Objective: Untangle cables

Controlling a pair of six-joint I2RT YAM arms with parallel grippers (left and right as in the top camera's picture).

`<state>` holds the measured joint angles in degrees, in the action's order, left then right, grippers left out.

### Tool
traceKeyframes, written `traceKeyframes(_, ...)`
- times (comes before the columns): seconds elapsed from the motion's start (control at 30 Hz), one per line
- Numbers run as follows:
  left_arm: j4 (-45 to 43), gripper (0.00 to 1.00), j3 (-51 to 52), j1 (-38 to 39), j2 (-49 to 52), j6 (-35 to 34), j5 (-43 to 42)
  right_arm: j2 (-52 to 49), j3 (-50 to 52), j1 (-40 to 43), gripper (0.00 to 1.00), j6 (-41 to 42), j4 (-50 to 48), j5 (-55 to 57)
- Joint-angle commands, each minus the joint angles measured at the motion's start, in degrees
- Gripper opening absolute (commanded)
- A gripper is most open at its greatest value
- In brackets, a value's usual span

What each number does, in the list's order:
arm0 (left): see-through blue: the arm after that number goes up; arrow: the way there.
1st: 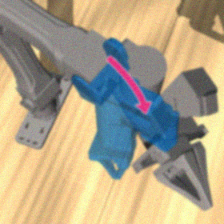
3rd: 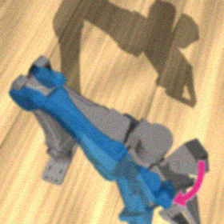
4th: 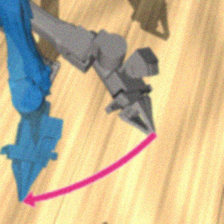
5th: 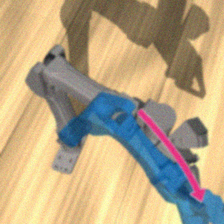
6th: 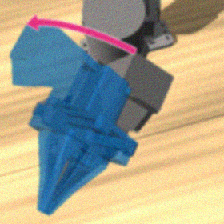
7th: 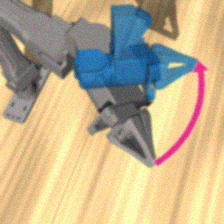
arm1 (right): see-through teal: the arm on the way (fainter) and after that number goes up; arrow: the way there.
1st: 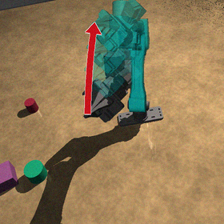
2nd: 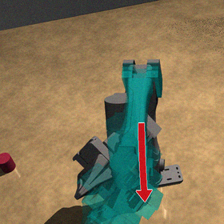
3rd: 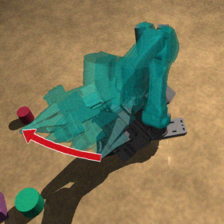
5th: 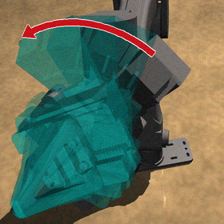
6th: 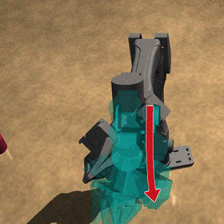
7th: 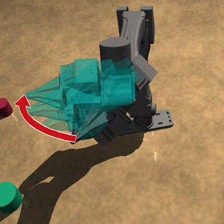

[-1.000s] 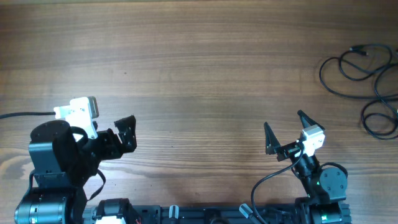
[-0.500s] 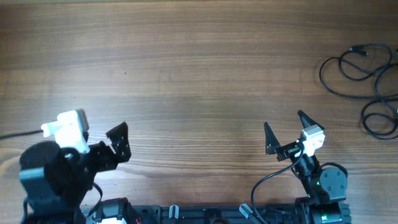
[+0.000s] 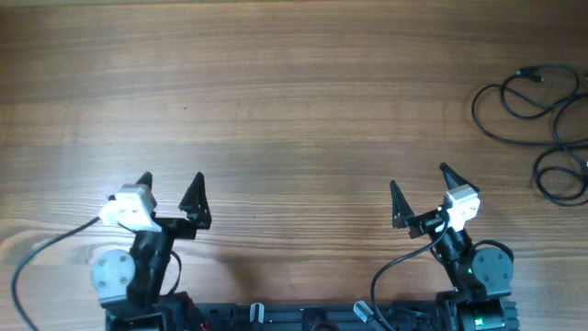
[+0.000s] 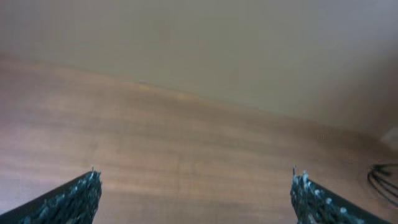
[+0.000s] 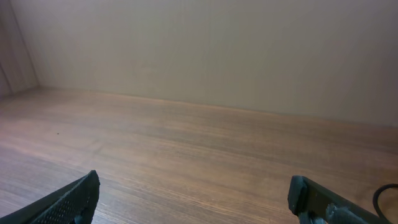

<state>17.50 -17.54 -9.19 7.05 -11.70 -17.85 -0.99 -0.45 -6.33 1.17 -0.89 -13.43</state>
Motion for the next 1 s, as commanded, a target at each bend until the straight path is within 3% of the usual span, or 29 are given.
traceKeyframes(0.0, -1.75, 1.0, 6.62, -0.42, -5.81, -2.49, -1.68, 0.72, 0.15, 0.02, 1.0, -0.76, -0.11, 0.5)
traceKeyframes(0.37, -6.4, 1.0, 13.9, 0.02, -6.88, -2.03, 2.75, 0.57, 0.15, 0.02, 1.0, -0.76, -0.13, 0.5)
traceKeyframes(0.53, -15.63, 1.0, 17.22, 2.05, -6.88, -2.01, 6.67, 0.57, 0.15, 0.02, 1.0, -0.76, -0.11, 0.5)
traceKeyframes(0.97, -14.08, 1.0, 17.22, 2.05, -6.88, -2.21, 7.45, 0.57, 0.15, 0.02, 1.0, -0.76, -0.13, 0.5)
